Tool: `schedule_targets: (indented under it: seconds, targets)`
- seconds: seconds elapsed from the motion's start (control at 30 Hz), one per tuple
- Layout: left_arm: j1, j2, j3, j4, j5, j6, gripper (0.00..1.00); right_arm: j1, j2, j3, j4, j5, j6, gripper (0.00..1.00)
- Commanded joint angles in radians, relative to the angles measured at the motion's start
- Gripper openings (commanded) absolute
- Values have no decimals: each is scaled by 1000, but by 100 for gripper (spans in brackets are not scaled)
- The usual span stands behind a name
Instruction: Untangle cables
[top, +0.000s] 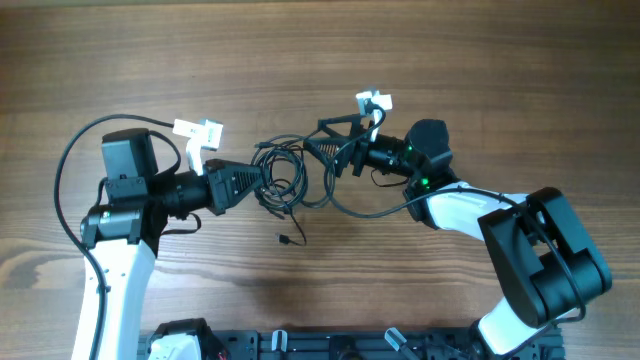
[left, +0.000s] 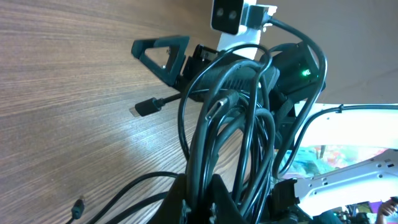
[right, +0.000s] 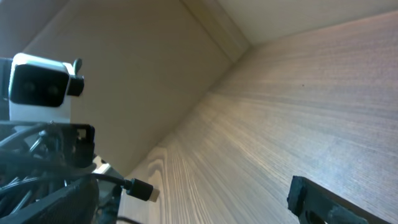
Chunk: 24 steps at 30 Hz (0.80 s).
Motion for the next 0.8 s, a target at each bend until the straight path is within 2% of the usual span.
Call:
schedule_targets:
  seconds: [0.0, 0.17, 0.4, 0.57, 0.77]
  targets:
    - [5, 2, 6, -8, 39, 19, 4, 0, -7, 3, 48, 21, 89, 100]
    - [5, 2, 6, -11, 39, 19, 4, 1, -7, 3, 148, -21, 175, 99]
    - [5, 2, 6, 6, 39, 19, 4, 1, -7, 3, 56, -129, 174, 97]
    - [5, 2, 6, 9, 38, 19, 4, 1, -7, 3, 59, -191, 185, 96]
    - [5, 2, 6, 8, 38, 18, 4, 1, -7, 3, 141, -189, 263, 97]
